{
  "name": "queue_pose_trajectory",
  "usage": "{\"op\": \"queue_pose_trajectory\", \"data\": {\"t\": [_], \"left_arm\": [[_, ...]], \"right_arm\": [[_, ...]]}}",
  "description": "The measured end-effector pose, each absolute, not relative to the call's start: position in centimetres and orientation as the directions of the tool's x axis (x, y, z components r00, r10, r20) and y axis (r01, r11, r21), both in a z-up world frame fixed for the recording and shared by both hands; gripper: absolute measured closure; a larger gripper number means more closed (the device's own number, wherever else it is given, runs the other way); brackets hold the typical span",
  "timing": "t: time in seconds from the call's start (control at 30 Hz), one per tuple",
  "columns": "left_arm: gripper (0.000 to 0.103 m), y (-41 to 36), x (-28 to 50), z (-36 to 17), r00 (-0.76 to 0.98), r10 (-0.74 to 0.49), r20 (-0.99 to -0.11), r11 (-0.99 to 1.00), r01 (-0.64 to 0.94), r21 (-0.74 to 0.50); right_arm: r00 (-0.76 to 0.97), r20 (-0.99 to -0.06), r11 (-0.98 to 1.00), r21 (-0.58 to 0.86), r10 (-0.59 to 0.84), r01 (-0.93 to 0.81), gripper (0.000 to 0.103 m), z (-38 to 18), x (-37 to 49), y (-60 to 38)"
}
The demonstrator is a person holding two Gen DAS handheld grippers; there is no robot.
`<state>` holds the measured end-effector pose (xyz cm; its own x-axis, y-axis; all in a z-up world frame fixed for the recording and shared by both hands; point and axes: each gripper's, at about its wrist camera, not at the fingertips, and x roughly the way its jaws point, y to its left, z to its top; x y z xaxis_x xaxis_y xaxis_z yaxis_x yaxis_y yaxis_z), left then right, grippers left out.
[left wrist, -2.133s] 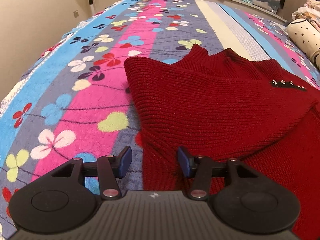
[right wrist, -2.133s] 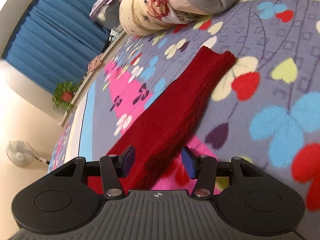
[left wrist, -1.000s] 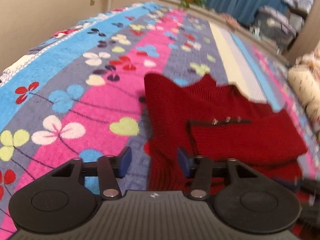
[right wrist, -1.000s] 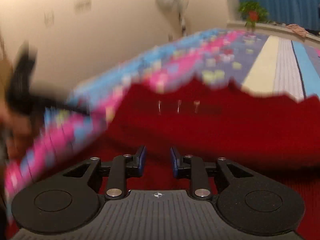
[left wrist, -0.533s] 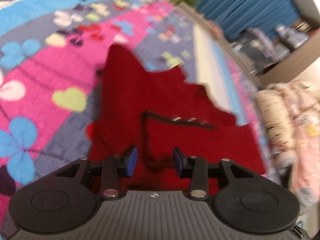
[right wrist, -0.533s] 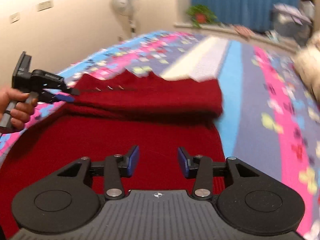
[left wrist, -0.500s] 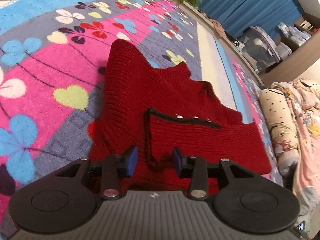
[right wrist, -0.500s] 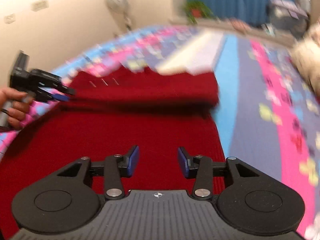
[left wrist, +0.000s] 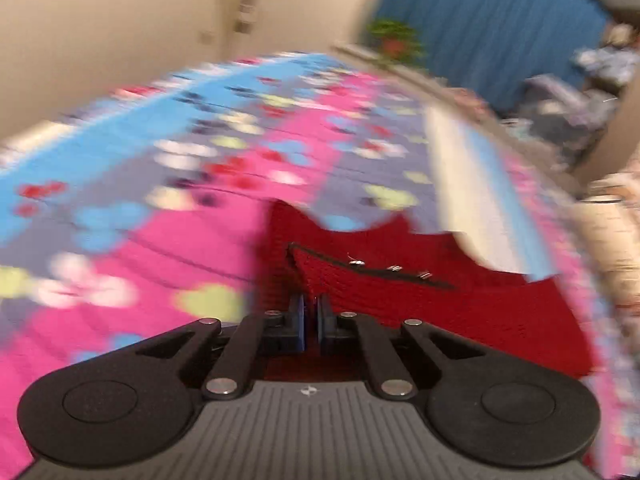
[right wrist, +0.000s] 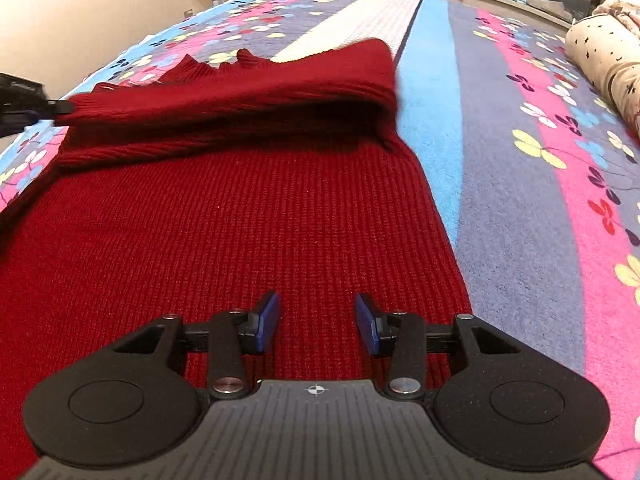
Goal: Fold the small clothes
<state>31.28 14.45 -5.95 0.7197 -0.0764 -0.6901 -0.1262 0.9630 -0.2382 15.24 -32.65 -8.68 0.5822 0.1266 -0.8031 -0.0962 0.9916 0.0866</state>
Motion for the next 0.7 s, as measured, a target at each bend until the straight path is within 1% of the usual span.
{"op": "queue_pose_trajectory", "data": {"t": [0.07, 0.13, 0.17, 0.2, 0.27, 0.3, 0.33, 0.37, 0.4, 0.43, 0.5, 0.57, 0.6, 0.63, 0.67, 0.7], "left_arm": [[0.093, 14.6, 31.3, -6.2, 0.706, -0.012, -0.708, 0.972, -0.157, -0.174], [0.093, 14.1, 30.6, -5.3, 0.752, 0.073, -0.655, 0.982, -0.169, -0.084], [0.093, 13.8, 30.1, -4.6, 0.783, 0.063, -0.618, 0.985, -0.147, -0.086], [0.093, 13.5, 29.7, -4.2, 0.805, 0.014, -0.593, 0.986, -0.108, -0.125], [0.090, 12.8, 29.6, -4.2, 0.806, -0.135, -0.576, 0.975, 0.003, -0.224], [0.087, 12.2, 29.9, -4.8, 0.785, -0.193, -0.589, 0.967, 0.050, -0.251], [0.083, 11.8, 30.3, -5.8, 0.753, -0.222, -0.619, 0.964, 0.073, -0.257], [0.080, 11.3, 30.9, -7.1, 0.704, -0.207, -0.679, 0.972, 0.067, -0.227], [0.082, 10.9, 31.5, -8.7, 0.640, -0.167, -0.750, 0.983, 0.049, -0.178], [0.082, 10.9, 31.6, -9.6, 0.619, -0.164, -0.768, 0.984, 0.053, -0.168], [0.081, 10.9, 31.4, -8.7, 0.641, -0.172, -0.748, 0.982, 0.050, -0.183], [0.077, 11.4, 30.8, -7.3, 0.683, -0.222, -0.696, 0.965, 0.053, -0.256], [0.074, 11.6, 30.6, -6.8, 0.696, -0.233, -0.679, 0.961, 0.059, -0.270], [0.071, 11.6, 30.6, -6.7, 0.701, -0.229, -0.676, 0.963, 0.060, -0.264], [0.069, 11.5, 30.7, -7.0, 0.690, -0.213, -0.692, 0.968, 0.054, -0.244], [0.069, 11.3, 31.1, -7.6, 0.655, -0.193, -0.730, 0.975, 0.046, -0.216]], "right_arm": [[0.581, -0.804, 0.992, 0.080, 0.122, -0.098, 0.058, -8.6, 15.3, -32.6], [0.582, -0.805, 0.993, 0.068, 0.114, -0.102, 0.058, -8.5, 15.1, -32.3], [0.583, -0.805, 0.993, 0.063, 0.112, -0.103, 0.058, -8.5, 15.1, -32.3], [0.583, -0.805, 0.993, 0.061, 0.110, -0.103, 0.058, -8.5, 15.1, -32.2], [0.583, -0.805, 0.993, 0.057, 0.107, -0.103, 0.058, -8.6, 15.2, -32.1], [0.584, -0.805, 0.993, 0.055, 0.105, -0.103, 0.058, -8.5, 15.2, -32.0], [0.585, -0.805, 0.993, 0.053, 0.104, -0.103, 0.057, -8.6, 15.2, -32.0], [0.585, -0.804, 0.993, 0.052, 0.103, -0.104, 0.057, -8.6, 15.2, -32.0], [0.586, -0.803, 0.993, 0.052, 0.104, -0.104, 0.057, -8.6, 15.1, -32.0], [0.587, -0.803, 0.993, 0.053, 0.105, -0.105, 0.057, -8.6, 15.1, -32.0], [0.586, -0.803, 0.993, 0.055, 0.107, -0.105, 0.057, -8.6, 15.1, -32.0], [0.584, -0.805, 0.993, 0.053, 0.107, -0.109, 0.057, -8.6, 15.2, -32.0], [0.583, -0.805, 0.992, 0.052, 0.107, -0.111, 0.057, -8.6, 15.2, -32.0], [0.582, -0.806, 0.992, 0.050, 0.107, -0.112, 0.057, -8.6, 15.2, -32.0], [0.584, -0.805, 0.992, 0.047, 0.106, -0.115, 0.057, -8.5, 15.3, -31.9], [0.592, -0.799, 0.992, 0.047, 0.106, -0.115, 0.057, -8.4, 15.3, -31.9]]}}
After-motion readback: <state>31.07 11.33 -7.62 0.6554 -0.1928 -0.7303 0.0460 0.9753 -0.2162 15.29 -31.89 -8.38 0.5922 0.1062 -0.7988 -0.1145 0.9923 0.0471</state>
